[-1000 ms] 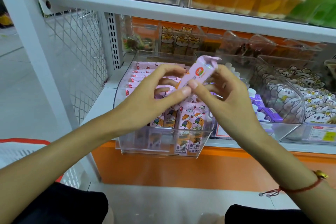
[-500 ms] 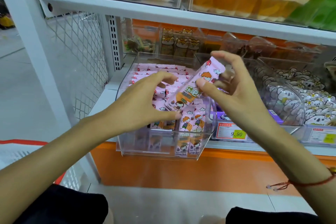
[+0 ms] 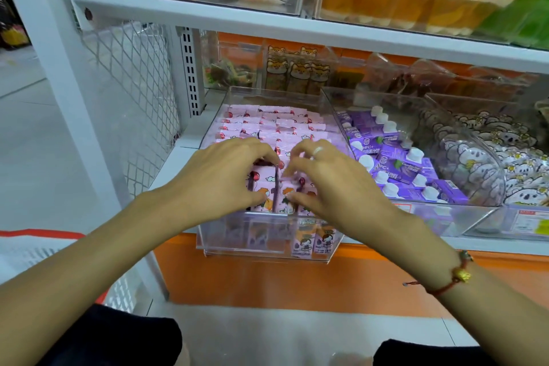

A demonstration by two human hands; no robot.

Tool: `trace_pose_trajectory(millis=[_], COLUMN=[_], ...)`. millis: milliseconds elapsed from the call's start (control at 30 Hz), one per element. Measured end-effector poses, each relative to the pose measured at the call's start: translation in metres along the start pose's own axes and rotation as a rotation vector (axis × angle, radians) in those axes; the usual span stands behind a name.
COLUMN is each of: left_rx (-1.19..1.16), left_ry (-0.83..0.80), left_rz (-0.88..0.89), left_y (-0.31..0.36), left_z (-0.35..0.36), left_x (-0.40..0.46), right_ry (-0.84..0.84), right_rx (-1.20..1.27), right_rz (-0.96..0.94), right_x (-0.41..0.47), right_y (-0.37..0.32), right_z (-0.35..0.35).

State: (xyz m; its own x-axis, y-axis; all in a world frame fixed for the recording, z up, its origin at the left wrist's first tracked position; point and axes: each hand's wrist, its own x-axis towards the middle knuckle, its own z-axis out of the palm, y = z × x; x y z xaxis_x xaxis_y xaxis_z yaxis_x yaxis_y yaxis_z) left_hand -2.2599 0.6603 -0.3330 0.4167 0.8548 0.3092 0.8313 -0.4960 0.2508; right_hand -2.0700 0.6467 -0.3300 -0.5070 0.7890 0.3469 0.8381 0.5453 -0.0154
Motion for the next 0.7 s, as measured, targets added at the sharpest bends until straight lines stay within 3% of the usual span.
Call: trace_pose_trajectory(millis=[67, 267, 400, 533, 700], left_rx=[-0.01, -0.051, -0.098, 0.032, 0.133], left_ry=[-0.002, -0.008, 0.024, -0.105, -0.183], left_rz=[0.003, -0.062, -0.046, -0.043, -0.073], left_y=[0.0, 0.002, -0.001, -0.008, -0.016], left_z=[0.0, -0.008, -0.01, 0.01, 0.035], left_x=[0.0, 0.015, 0.068, 0.134, 0.178], right_ry=[-0.004, 0.048, 0.262, 0.107, 0.126], right_rx=[-0.107, -0.015, 0.118, 0.343, 0.457], right_rz=[-0.018, -0.038, 0.189, 0.422, 0.424], right_x=[0.0, -0.004, -0.011, -0.017, -0.02], right_y=[0.0, 0.007, 0.033, 0.051, 0.055], right_z=[0.004, -0.005, -0.015, -0.006, 0.001])
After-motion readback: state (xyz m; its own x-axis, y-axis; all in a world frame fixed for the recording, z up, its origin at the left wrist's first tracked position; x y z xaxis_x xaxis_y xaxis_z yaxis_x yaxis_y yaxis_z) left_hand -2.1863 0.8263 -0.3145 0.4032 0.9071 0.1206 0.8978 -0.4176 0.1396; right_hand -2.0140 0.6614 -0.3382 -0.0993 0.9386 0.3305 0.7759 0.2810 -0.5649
